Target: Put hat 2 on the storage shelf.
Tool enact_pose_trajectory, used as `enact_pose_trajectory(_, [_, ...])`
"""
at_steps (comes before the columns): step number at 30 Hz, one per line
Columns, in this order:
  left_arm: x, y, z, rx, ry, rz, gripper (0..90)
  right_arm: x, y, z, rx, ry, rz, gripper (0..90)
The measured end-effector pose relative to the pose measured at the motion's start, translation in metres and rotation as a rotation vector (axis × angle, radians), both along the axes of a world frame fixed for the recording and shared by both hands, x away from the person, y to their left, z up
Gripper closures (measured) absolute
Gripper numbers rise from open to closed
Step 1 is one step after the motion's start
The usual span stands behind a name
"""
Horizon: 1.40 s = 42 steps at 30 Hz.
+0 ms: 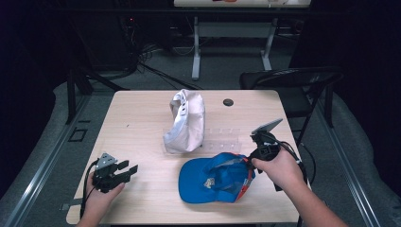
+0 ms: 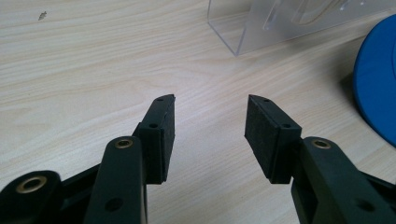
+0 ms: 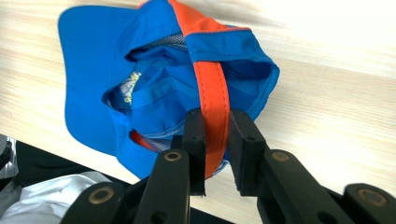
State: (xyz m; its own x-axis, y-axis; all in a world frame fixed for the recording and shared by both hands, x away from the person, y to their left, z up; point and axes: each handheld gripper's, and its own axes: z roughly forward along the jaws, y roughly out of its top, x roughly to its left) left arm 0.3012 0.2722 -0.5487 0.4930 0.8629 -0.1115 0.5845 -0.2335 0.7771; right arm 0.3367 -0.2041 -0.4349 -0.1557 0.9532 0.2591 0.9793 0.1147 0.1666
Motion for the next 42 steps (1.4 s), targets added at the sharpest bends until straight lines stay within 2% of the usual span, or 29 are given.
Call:
enact_pose_trajectory(4, [0.0,-0.001,-0.001,-0.001,0.001,-0.001,53.0,0.003,-0.003,0.013,-0.021,0.017,0.004,78.2])
enact_pose_trajectory(6, [0.0,-0.001,-0.001,-0.001,0.002,0.0,53.0,0.003,-0.002,0.017,-0.034,0.0,-0.017,78.1])
enact_pose_trajectory(8, [0.0,-0.002,0.0,0.005,0.005,-0.003,53.0,0.005,-0.003,0.024,-0.054,0.017,-0.005,78.1])
enact_pose_trajectory(16, [-0.001,-0.002,-0.001,0.003,0.001,-0.004,53.0,0.01,-0.01,0.043,-0.056,0.049,-0.025,78.1])
enact_pose_trajectory(17, [0.0,-0.002,-0.001,0.004,0.0,-0.005,53.0,0.01,-0.012,0.046,-0.05,0.057,-0.017,78.1])
enact_pose_trajectory(18, [-0.001,-0.003,-0.001,0.0,0.002,-0.002,53.0,0.011,-0.011,0.048,-0.04,0.054,-0.037,78.2])
enact_pose_trajectory(21, [-0.001,-0.003,-0.001,0.004,0.003,-0.007,53.0,0.011,-0.011,0.057,-0.018,0.047,-0.051,78.2])
enact_pose_trajectory(22, [-0.001,-0.003,-0.001,0.004,0.002,-0.007,53.0,0.012,-0.011,0.064,-0.007,0.054,-0.042,78.2])
enact_pose_trajectory(25, [-0.001,-0.004,-0.001,0.006,0.002,-0.01,53.0,0.013,-0.011,0.07,0.012,0.055,-0.044,78.2])
enact_pose_trajectory(26, [-0.001,-0.004,-0.002,0.005,0.002,-0.008,53.0,0.012,-0.011,0.071,0.025,0.037,-0.054,78.2])
enact_pose_trajectory(28, [-0.001,-0.004,-0.001,0.013,0.009,-0.014,53.0,0.014,-0.013,0.078,0.028,0.053,-0.03,78.2])
enact_pose_trajectory(32, [-0.001,-0.005,-0.001,0.008,0.008,-0.015,53.0,0.014,-0.012,0.087,0.056,0.041,-0.046,78.2])
enact_pose_trajectory(35, [-0.002,-0.005,0.0,0.02,0.018,-0.024,53.0,0.014,-0.012,0.096,0.091,0.048,-0.037,78.3])
enact_pose_trajectory(36, [-0.002,-0.006,-0.001,0.012,0.008,-0.022,53.0,0.013,-0.012,0.097,0.105,0.039,-0.05,78.3])
enact_pose_trajectory(41, [-0.003,-0.009,-0.001,0.012,0.008,-0.027,53.0,0.014,-0.016,0.109,0.202,0.063,-0.041,78.3])
enact_pose_trajectory(42, [-0.003,-0.009,-0.001,0.012,0.008,-0.028,53.0,0.014,-0.017,0.111,0.225,0.057,-0.054,78.3])
